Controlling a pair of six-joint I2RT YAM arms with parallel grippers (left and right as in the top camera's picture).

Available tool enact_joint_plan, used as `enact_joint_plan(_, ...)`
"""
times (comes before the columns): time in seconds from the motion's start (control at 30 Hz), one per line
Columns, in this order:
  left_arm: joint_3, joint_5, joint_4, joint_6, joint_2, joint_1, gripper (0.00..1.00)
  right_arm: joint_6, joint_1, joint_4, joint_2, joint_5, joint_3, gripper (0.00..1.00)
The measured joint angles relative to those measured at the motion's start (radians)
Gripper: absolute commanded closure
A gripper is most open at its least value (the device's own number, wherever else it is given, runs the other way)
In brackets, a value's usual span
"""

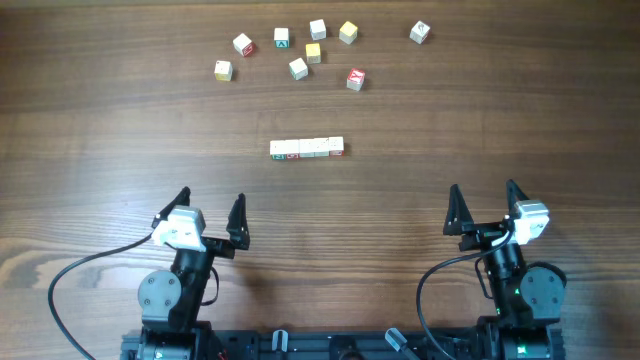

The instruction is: Form a horizontal line

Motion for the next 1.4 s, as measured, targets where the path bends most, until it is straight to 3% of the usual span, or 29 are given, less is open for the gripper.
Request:
enact_joint_plan(0.3,0.0,0.0,0.0,0.001,0.0,-0.067,0.0,0.0,0.0,0.0,0.0,0.0,0.0,0.0)
enact_joint_plan(1.4,0.0,0.0,0.0,0.004,0.0,-0.067,0.0,0.0,0.0,0.0,0.0,0.0,0.0,0.0)
